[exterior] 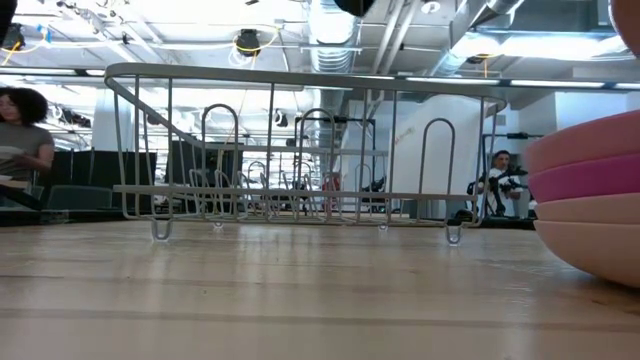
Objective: Sort dishes
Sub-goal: Put the brown plate in the dish rack
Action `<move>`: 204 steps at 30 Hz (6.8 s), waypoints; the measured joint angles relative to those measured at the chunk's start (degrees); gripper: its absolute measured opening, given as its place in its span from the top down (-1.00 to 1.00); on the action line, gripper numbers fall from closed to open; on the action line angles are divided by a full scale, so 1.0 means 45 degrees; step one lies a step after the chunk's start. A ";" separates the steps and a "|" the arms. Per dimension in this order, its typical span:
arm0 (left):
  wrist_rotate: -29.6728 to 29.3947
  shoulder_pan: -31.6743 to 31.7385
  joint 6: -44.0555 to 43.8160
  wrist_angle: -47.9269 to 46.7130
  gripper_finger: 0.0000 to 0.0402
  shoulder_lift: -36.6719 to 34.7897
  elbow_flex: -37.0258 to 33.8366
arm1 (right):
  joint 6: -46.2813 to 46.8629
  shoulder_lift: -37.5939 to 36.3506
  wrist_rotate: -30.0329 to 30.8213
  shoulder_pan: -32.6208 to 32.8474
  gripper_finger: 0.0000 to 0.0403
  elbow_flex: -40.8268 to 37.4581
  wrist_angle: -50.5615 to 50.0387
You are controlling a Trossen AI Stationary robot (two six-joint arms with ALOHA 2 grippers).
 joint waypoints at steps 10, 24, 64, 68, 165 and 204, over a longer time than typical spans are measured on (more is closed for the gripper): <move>0.0769 0.0188 0.1427 -0.0134 0.06 0.0174 -0.0019 | -0.0381 0.0000 -0.0049 -0.0125 0.99 0.0000 -0.0004; 0.0636 0.0193 0.1712 -0.0328 0.07 0.0857 -0.0003 | -0.0639 0.0000 -0.0072 -0.0188 0.99 -0.0005 0.0069; -0.0833 0.0122 0.1432 0.0370 0.74 0.1588 -0.0021 | -0.1573 -0.0005 0.0097 -0.0197 0.82 0.2561 -0.3755; -0.0873 0.0045 0.1432 0.0602 0.74 0.1583 -0.0010 | -0.1318 -0.0005 0.1057 -0.0079 0.80 0.3612 -0.5857; -1.4988 -0.5631 -0.1668 -0.7379 0.76 -0.1957 -0.0011 | -1.0014 -0.3755 1.6347 0.1338 0.10 0.4561 -0.0837; -1.4855 -0.6510 -0.1613 -0.8289 0.91 -0.1933 0.1059 | -1.0700 -0.4381 1.6276 0.0657 0.10 0.4556 -0.1156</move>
